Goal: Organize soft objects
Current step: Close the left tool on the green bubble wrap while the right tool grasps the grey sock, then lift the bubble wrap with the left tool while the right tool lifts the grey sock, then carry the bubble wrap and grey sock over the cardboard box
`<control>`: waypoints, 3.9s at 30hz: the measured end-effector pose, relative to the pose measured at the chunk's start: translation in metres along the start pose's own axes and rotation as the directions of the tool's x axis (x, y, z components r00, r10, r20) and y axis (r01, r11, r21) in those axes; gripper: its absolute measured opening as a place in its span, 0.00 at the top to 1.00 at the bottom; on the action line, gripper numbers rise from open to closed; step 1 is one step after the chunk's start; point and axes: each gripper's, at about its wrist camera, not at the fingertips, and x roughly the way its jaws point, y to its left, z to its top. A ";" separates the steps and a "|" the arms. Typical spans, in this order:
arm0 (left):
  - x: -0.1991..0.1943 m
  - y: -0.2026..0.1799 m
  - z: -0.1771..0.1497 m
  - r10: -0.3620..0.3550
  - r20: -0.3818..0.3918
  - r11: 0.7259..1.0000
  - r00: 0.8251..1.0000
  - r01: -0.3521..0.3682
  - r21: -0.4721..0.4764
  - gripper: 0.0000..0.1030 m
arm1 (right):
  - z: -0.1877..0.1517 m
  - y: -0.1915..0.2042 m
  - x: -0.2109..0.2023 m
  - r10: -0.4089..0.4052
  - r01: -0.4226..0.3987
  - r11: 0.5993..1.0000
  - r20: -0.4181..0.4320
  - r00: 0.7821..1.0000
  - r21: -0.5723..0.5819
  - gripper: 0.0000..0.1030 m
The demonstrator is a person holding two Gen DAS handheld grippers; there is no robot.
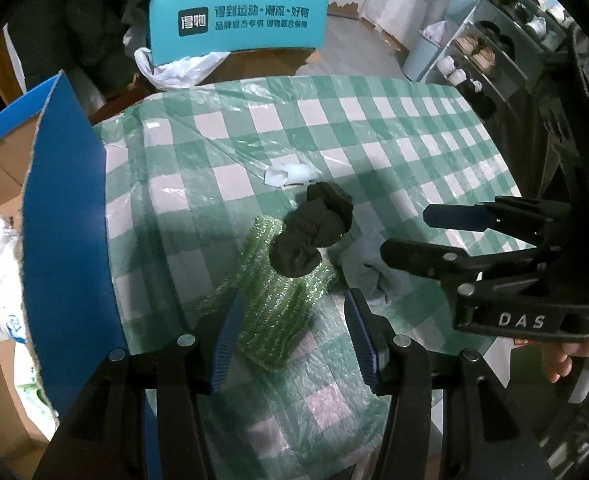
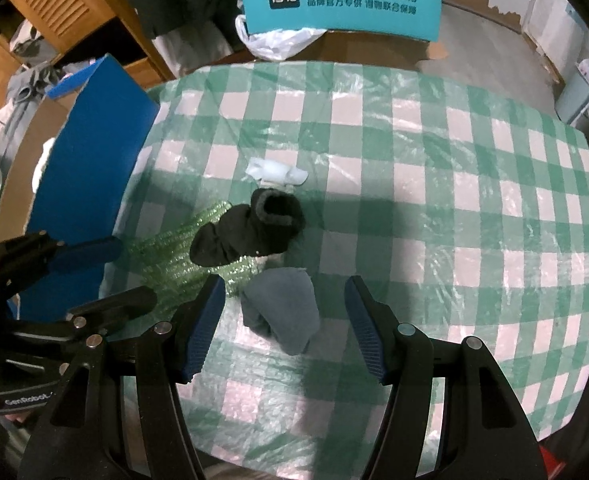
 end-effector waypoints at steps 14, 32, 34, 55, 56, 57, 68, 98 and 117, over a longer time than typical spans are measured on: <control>0.023 0.001 -0.003 0.020 -0.052 0.999 0.998 -0.018 0.029 0.40 | -0.008 0.000 0.036 -0.010 0.009 1.000 -0.057 0.998 -0.018 0.39; 0.045 0.001 -0.004 0.027 -0.112 0.999 0.993 -0.022 0.042 0.35 | -0.016 -0.004 0.056 0.024 -0.028 0.999 -0.123 0.992 -0.028 0.61; 0.048 0.001 -0.003 0.030 -0.117 0.999 0.993 -0.025 0.044 0.34 | -0.017 -0.005 0.055 0.019 -0.023 0.999 -0.129 0.992 -0.031 0.66; 0.060 -0.019 -0.007 0.124 -0.088 0.975 0.988 -0.104 0.197 0.88 | -0.018 -0.023 0.018 -0.002 0.003 1.000 -0.070 0.998 0.011 0.74; 0.059 -0.019 -0.007 0.118 -0.090 0.975 0.989 -0.098 0.198 0.89 | -0.019 -0.024 0.014 -0.001 0.001 1.000 -0.066 0.998 0.012 0.74; 0.058 -0.019 -0.008 0.115 -0.090 0.975 0.989 -0.095 0.201 0.89 | -0.018 -0.024 0.011 0.000 0.001 1.000 -0.063 0.998 0.013 0.74; 0.033 -0.033 -0.016 0.012 -0.095 0.981 0.995 0.006 0.194 0.91 | -0.014 -0.018 -0.006 0.016 -0.016 1.000 -0.017 1.000 0.024 0.76; -0.067 -0.029 -0.012 -0.049 0.093 0.987 0.994 0.034 0.156 0.91 | -0.016 0.013 -0.072 0.053 -0.051 0.999 0.137 0.989 -0.020 0.78; -0.115 -0.007 -0.014 -0.037 0.196 0.994 0.980 0.015 0.112 0.91 | -0.010 0.041 -0.098 0.069 -0.056 0.996 0.184 0.981 -0.073 0.78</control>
